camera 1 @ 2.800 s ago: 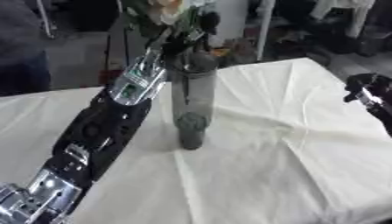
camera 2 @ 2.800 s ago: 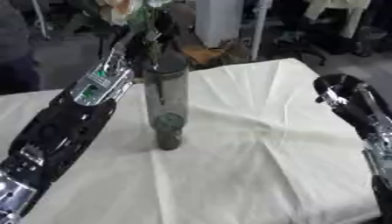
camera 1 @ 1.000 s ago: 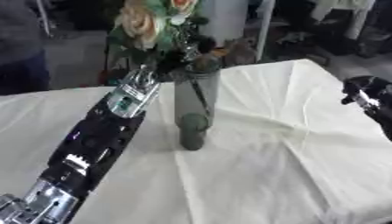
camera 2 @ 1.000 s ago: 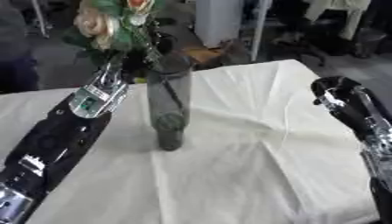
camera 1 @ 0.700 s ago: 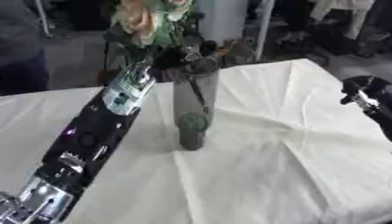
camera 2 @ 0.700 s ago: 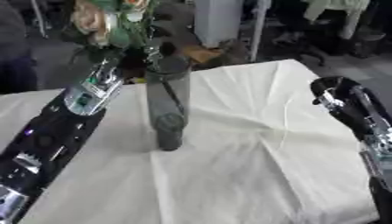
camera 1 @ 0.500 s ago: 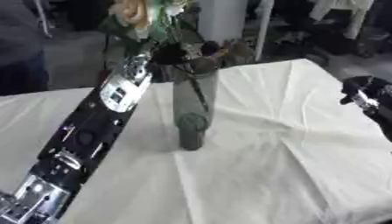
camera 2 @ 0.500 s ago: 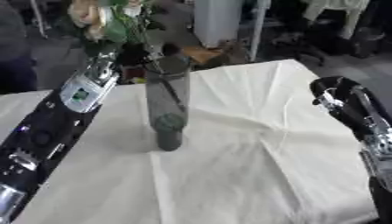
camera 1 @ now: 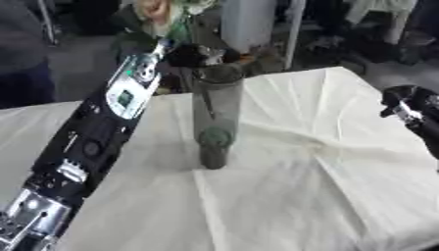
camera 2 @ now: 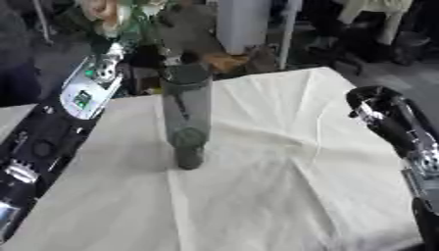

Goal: Arrange flowers into the vase.

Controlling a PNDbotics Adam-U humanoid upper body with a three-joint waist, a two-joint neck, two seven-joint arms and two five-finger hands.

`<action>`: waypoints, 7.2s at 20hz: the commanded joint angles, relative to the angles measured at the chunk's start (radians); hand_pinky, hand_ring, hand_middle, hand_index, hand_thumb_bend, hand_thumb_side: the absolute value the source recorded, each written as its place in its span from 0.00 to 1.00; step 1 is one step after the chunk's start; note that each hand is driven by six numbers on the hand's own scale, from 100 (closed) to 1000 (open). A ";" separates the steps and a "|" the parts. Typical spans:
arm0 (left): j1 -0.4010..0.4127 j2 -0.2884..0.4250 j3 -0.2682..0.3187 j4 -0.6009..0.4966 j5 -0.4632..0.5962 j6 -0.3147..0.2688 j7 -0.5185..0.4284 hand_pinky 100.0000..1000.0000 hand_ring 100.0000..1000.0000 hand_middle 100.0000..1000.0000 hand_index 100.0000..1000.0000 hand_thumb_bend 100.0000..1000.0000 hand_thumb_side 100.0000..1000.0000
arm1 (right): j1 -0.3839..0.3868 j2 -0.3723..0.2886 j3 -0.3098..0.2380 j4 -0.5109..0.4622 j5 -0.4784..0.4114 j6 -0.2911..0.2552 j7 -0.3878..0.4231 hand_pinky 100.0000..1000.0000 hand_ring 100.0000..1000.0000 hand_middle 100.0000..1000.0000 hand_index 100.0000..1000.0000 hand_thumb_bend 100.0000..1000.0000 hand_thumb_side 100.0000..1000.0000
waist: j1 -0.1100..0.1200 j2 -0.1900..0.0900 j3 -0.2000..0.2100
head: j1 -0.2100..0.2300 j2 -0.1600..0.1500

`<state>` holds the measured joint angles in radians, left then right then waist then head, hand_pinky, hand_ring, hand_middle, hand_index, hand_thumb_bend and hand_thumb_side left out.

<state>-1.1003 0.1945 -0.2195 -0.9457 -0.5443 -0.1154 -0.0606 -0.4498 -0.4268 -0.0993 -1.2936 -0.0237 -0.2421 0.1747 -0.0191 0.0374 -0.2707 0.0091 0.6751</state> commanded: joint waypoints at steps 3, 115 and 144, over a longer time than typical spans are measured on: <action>-0.035 0.026 0.011 -0.015 -0.105 0.014 -0.065 0.88 0.75 0.83 0.88 1.00 0.68 | -0.021 -0.020 -0.011 -0.008 0.006 -0.001 0.002 0.59 0.45 0.49 0.68 0.44 0.52 | -0.002 -0.015 -0.002 | -0.003 -0.004; 0.032 0.111 -0.016 -0.091 -0.302 0.042 -0.315 0.89 0.83 0.86 0.94 1.00 1.00 | -0.021 -0.015 -0.022 0.014 0.019 -0.002 0.005 0.59 0.45 0.49 0.67 0.48 0.51 | -0.004 -0.017 0.028 | -0.065 -0.003; 0.292 0.346 -0.022 -0.487 0.163 0.130 -0.202 0.85 0.73 0.82 0.88 1.00 0.90 | -0.023 -0.024 -0.028 0.023 0.020 -0.008 -0.002 0.59 0.45 0.48 0.67 0.49 0.51 | -0.012 -0.009 0.093 | -0.091 0.000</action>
<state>-0.7931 0.5062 -0.2594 -1.3983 -0.4069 0.0110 -0.2833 -0.4572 -0.4185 -0.1175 -1.2589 -0.0054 -0.2469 0.1749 -0.0300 0.0376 -0.1771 -0.0797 0.6754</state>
